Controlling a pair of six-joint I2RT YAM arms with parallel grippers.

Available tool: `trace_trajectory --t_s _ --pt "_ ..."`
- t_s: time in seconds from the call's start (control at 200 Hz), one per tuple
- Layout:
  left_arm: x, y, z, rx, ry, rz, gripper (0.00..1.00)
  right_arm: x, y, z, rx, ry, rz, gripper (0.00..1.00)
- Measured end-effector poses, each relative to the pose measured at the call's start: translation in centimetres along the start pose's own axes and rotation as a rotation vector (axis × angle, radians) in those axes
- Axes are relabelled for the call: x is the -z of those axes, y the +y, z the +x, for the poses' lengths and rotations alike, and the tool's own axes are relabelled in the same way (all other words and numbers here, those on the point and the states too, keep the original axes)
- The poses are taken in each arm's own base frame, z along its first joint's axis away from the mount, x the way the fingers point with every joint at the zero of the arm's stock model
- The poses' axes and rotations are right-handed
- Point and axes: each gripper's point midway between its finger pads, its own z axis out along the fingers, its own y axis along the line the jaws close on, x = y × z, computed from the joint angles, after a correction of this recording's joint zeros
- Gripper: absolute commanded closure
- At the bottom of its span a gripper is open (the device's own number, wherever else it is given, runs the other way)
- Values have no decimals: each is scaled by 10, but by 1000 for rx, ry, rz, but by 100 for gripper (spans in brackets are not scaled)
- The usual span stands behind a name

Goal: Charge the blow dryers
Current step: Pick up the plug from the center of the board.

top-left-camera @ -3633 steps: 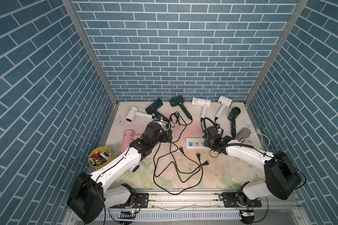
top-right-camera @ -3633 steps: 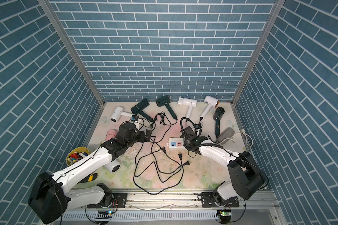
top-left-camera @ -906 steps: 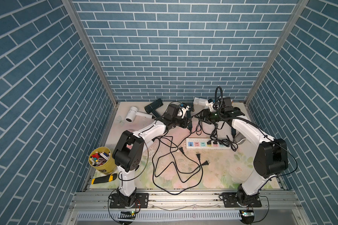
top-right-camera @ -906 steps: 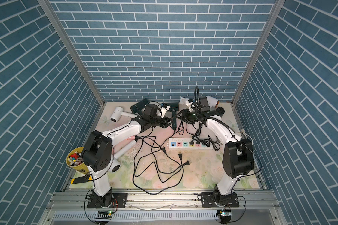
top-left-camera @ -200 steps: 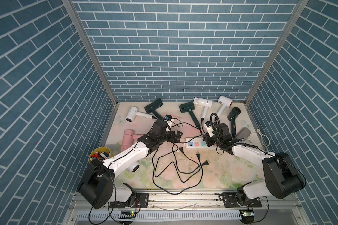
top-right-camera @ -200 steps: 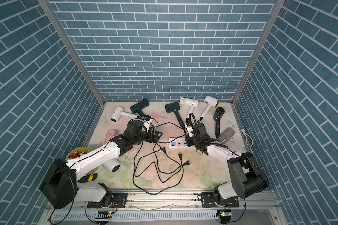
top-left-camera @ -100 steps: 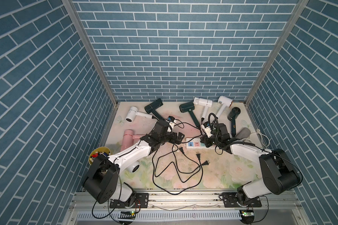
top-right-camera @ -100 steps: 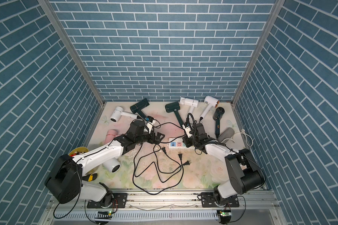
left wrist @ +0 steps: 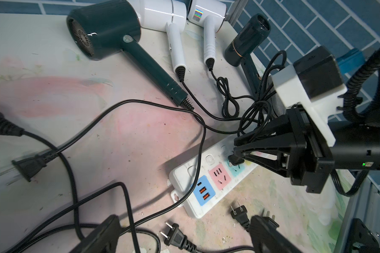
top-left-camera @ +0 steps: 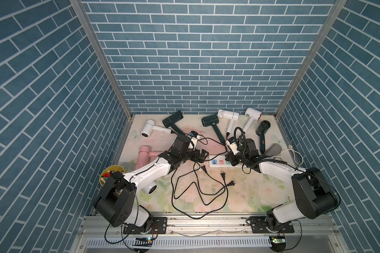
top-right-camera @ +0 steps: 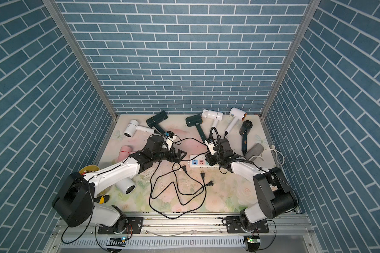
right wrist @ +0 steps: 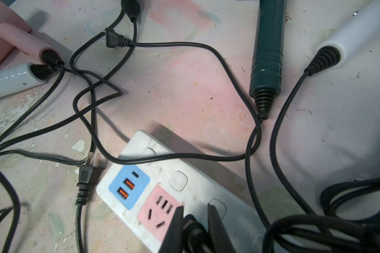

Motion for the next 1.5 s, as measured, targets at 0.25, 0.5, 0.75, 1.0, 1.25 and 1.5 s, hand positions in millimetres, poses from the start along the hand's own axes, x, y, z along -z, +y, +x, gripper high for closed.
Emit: trace_trajectory --t_s 0.25,0.5,0.75,1.0,1.25,1.5 --pt "-57 -14 17 16 90 142 11 11 10 -7 -52 -23 -52 100" --pt "-105 -45 27 3 152 285 18 19 0 -14 -163 -51 -79 100" --pt "-126 -75 24 -15 166 423 28 28 -3 -24 -220 -100 -121 100" --pt "-130 -92 36 -13 211 495 36 31 -4 -28 -270 -125 -162 100" --pt "-137 -101 34 -19 217 527 67 34 1 -33 -306 -139 -208 100" --pt "-139 -99 34 -34 212 508 94 34 2 -32 -348 -131 -227 93"
